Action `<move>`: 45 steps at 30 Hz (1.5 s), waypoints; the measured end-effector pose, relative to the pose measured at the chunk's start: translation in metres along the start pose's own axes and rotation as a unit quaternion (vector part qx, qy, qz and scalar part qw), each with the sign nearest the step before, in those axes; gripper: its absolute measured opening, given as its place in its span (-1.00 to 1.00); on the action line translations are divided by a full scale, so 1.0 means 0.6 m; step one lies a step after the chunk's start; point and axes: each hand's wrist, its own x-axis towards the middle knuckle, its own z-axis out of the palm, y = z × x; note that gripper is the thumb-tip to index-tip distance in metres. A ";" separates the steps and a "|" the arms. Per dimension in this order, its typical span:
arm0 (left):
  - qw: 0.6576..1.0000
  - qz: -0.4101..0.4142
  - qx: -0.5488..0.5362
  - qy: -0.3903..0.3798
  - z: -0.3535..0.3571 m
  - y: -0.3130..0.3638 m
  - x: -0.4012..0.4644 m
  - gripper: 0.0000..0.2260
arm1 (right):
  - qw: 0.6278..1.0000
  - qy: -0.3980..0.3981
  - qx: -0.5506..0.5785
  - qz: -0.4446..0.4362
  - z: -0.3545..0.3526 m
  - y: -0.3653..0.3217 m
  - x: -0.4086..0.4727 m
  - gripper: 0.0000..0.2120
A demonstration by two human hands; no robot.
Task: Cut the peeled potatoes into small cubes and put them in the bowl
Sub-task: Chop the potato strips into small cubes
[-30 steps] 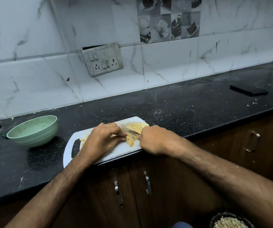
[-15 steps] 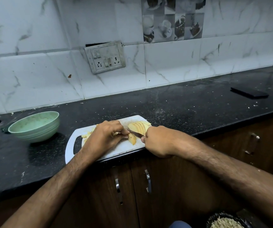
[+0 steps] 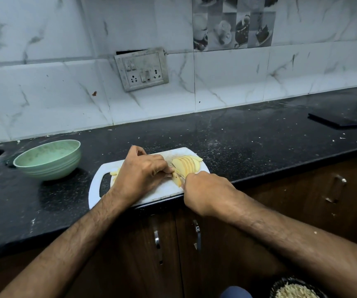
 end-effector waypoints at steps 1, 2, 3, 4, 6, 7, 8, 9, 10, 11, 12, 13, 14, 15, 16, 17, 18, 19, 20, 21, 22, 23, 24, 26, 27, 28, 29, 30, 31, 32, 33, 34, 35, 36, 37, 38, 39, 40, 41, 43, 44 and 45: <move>1.000 0.004 0.003 -0.003 0.000 0.001 0.000 -0.86 | 1.000 0.001 -0.005 -0.001 0.001 -0.001 0.000 -0.73; 1.000 0.006 -0.001 -0.008 0.000 0.001 0.000 -0.88 | 1.000 0.002 -0.009 -0.002 0.002 -0.002 0.001 -0.74; 1.000 0.007 -0.012 -0.015 0.001 0.000 0.000 -0.89 | 1.000 0.001 -0.012 -0.002 0.002 -0.003 0.001 -0.75; 0.999 0.006 -0.024 -0.023 0.001 -0.001 -0.001 -0.88 | 1.000 0.001 -0.015 -0.002 0.003 -0.004 0.002 -0.76; 0.998 -0.003 -0.042 -0.037 0.001 -0.001 -0.001 -0.86 | 1.000 0.000 -0.019 0.000 0.004 -0.005 0.004 -0.78; 0.998 -0.011 -0.050 -0.046 -0.001 -0.002 -0.001 -0.85 | 1.000 -0.001 -0.019 0.001 0.004 -0.005 0.005 -0.78; 0.997 -0.017 -0.058 -0.053 -0.002 -0.002 -0.001 -0.85 | 1.000 -0.003 -0.020 0.001 0.006 -0.006 0.005 -0.78; 0.996 -0.020 -0.064 -0.056 -0.002 0.000 -0.002 -0.84 | 1.000 -0.004 -0.020 0.000 0.006 -0.006 0.006 -0.78; 0.996 -0.024 -0.070 -0.057 -0.003 0.003 -0.003 -0.81 | 1.000 -0.005 -0.019 -0.001 0.006 -0.006 0.006 -0.78; 0.995 -0.029 -0.076 -0.057 -0.004 0.005 -0.003 -0.77 | 1.000 -0.007 -0.017 -0.001 0.006 -0.006 0.006 -0.77; 0.994 -0.035 -0.085 -0.057 -0.005 0.006 -0.003 -0.72 | 1.000 -0.011 -0.015 0.000 0.005 -0.006 0.006 -0.76; 0.993 -0.039 -0.092 -0.057 -0.006 0.007 -0.002 -0.69 | 1.000 -0.014 -0.014 0.000 0.006 -0.007 0.007 -0.75; 0.993 -0.038 -0.094 -0.057 -0.007 0.008 -0.001 -0.67 | 1.000 -0.016 -0.012 0.001 0.006 -0.007 0.007 -0.75; 0.994 -0.033 -0.089 -0.059 -0.007 0.009 -0.002 -0.66 | 1.000 -0.018 -0.011 0.001 0.006 -0.008 0.007 -0.74; 0.995 -0.022 -0.078 -0.059 -0.007 0.010 -0.001 -0.66 | 1.000 -0.019 -0.011 0.002 0.007 -0.009 0.007 -0.73; 0.996 -0.013 -0.062 -0.058 -0.008 0.011 -0.001 -0.66 | 1.000 -0.021 -0.012 0.003 0.006 -0.009 0.006 -0.72; 0.997 -0.006 -0.045 -0.055 -0.008 0.012 0.000 -0.67 | 1.000 -0.025 -0.014 0.003 0.006 -0.009 0.006 -0.72; 0.998 -0.002 -0.027 -0.050 -0.010 0.014 0.000 -0.67 | 1.000 -0.028 -0.014 0.004 0.004 -0.009 0.005 -0.71; 0.999 0.000 -0.008 -0.044 -0.011 0.015 0.001 -0.68 | 0.999 -0.030 -0.014 0.004 0.002 -0.009 0.005 -0.71; 0.999 -0.001 0.008 -0.038 -0.011 0.017 0.003 -0.68 | 0.999 -0.033 -0.016 0.005 0.000 -0.009 0.004 -0.71; 0.999 -0.005 0.019 -0.033 -0.012 0.017 0.004 -0.69 | 0.999 -0.034 -0.019 0.005 -0.002 -0.010 0.003 -0.72; 0.999 -0.011 0.025 -0.031 -0.012 0.017 0.004 -0.69 | 0.999 -0.033 -0.023 0.004 -0.003 -0.010 0.002 -0.71; 0.999 -0.017 0.025 -0.031 -0.012 0.017 0.004 -0.69 | 0.999 -0.030 -0.028 0.002 -0.005 -0.011 0.000 -0.71; 0.999 -0.022 0.024 -0.029 -0.012 0.016 0.002 -0.70 | 0.999 -0.036 -0.040 -0.002 -0.007 -0.009 -0.008 -0.72; 0.999 -0.023 0.025 -0.029 -0.011 0.015 0.002 -0.70 | 0.998 -0.043 -0.046 -0.002 -0.009 -0.006 -0.014 -0.72; 0.999 -0.024 0.026 -0.029 -0.010 0.014 0.003 -0.70 | 0.998 -0.050 -0.048 0.000 -0.010 -0.001 -0.022 -0.73; 0.999 -0.025 0.025 -0.030 -0.008 0.013 0.004 -0.69 | 0.997 -0.055 -0.048 0.005 -0.011 0.006 -0.030 -0.73; 0.999 -0.026 0.022 -0.030 -0.007 0.012 0.004 -0.69 | 0.997 -0.058 -0.045 0.010 -0.012 0.012 -0.038 -0.72; 0.999 -0.027 0.017 -0.030 -0.006 0.012 0.004 -0.69 | 0.997 -0.059 -0.044 0.014 -0.014 0.016 -0.044 -0.71; 0.999 -0.027 0.010 -0.032 -0.005 0.012 0.004 -0.68 | 0.997 -0.059 -0.044 0.015 -0.014 0.018 -0.048 -0.71; 0.999 -0.027 0.002 -0.034 -0.005 0.012 0.003 -0.68 | 0.997 -0.058 -0.048 0.016 -0.015 0.016 -0.048 -0.71; 0.999 -0.030 -0.006 -0.035 -0.005 0.011 0.003 -0.68 | 0.997 -0.054 -0.053 0.014 -0.015 0.012 -0.044 -0.71; 0.999 -0.032 -0.011 -0.037 -0.006 0.010 0.003 -0.69 | 0.997 -0.049 -0.057 0.011 -0.015 0.007 -0.038 -0.72; 0.999 -0.032 -0.014 -0.040 -0.006 0.011 0.002 -0.69 | 0.998 -0.044 -0.055 0.008 -0.014 0.004 -0.031 -0.72; 0.999 -0.032 -0.012 -0.041 -0.006 0.011 0.001 -0.70 | 0.998 -0.040 -0.049 0.005 -0.014 0.001 -0.024 -0.73; 0.999 -0.034 -0.010 -0.040 -0.007 0.012 0.001 -0.70 | 0.998 -0.040 -0.042 0.002 -0.013 0.002 -0.018 -0.74; 0.999 -0.035 -0.006 -0.038 -0.009 0.012 0.001 -0.70 | 0.999 -0.041 -0.036 0.000 -0.011 0.004 -0.015 -0.74; 0.999 -0.036 -0.001 -0.036 -0.010 0.011 0.001 -0.70 | 0.999 -0.043 -0.032 -0.003 -0.008 0.010 -0.017 -0.75; 0.999 -0.038 0.001 -0.033 -0.010 0.011 0.001 -0.70 | 0.998 -0.045 -0.031 -0.005 -0.005 0.020 -0.023 -0.75; 0.999 -0.040 0.005 -0.027 -0.011 0.011 0.001 -0.70 | 0.998 -0.049 -0.036 -0.015 -0.005 0.043 -0.042 -0.73; 0.999 -0.040 0.005 -0.027 -0.011 0.011 0.001 -0.70 | 0.998 -0.054 -0.041 -0.018 -0.009 0.052 -0.052 -0.71; 0.999 -0.040 0.002 -0.030 -0.012 0.012 0.001 -0.70 | 0.997 -0.063 -0.043 -0.016 -0.015 0.060 -0.060 -0.70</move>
